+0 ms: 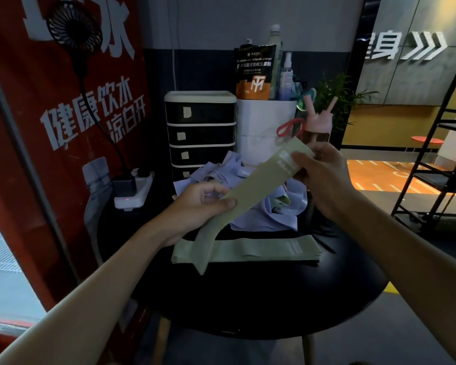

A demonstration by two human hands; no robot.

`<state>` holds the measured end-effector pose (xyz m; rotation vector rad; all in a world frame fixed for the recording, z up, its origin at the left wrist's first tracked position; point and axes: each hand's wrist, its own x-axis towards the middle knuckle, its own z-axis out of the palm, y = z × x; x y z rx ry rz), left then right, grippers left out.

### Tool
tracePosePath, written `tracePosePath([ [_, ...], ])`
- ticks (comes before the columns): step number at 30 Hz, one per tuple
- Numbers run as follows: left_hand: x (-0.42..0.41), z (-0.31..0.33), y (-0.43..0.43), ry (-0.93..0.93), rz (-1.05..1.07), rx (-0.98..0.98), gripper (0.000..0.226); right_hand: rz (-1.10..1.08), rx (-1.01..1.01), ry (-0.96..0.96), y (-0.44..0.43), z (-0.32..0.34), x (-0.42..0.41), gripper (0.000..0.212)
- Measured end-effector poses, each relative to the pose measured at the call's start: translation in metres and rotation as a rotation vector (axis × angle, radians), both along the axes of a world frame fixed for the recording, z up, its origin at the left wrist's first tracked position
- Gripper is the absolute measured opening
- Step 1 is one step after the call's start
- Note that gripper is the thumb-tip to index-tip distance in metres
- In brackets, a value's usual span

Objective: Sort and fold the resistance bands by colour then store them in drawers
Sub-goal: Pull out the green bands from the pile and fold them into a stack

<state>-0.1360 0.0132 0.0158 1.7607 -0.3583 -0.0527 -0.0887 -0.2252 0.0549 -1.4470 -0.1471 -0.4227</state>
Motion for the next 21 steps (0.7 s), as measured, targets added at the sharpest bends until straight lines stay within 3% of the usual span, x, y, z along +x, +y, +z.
tracePosePath([
  [12,0.003,-0.016,0.052,0.142,-0.098,0.269,0.033,-0.02,-0.139,0.074,-0.051,-0.068,-0.015,0.019],
  [15,0.005,-0.021,0.061,0.137,-0.035,0.327,0.033,-0.018,-0.228,0.087,-0.057,-0.086,-0.016,0.025],
  [21,0.01,-0.04,0.066,0.052,0.253,0.327,0.017,-0.087,-0.406,0.033,-0.061,-0.115,-0.021,0.017],
])
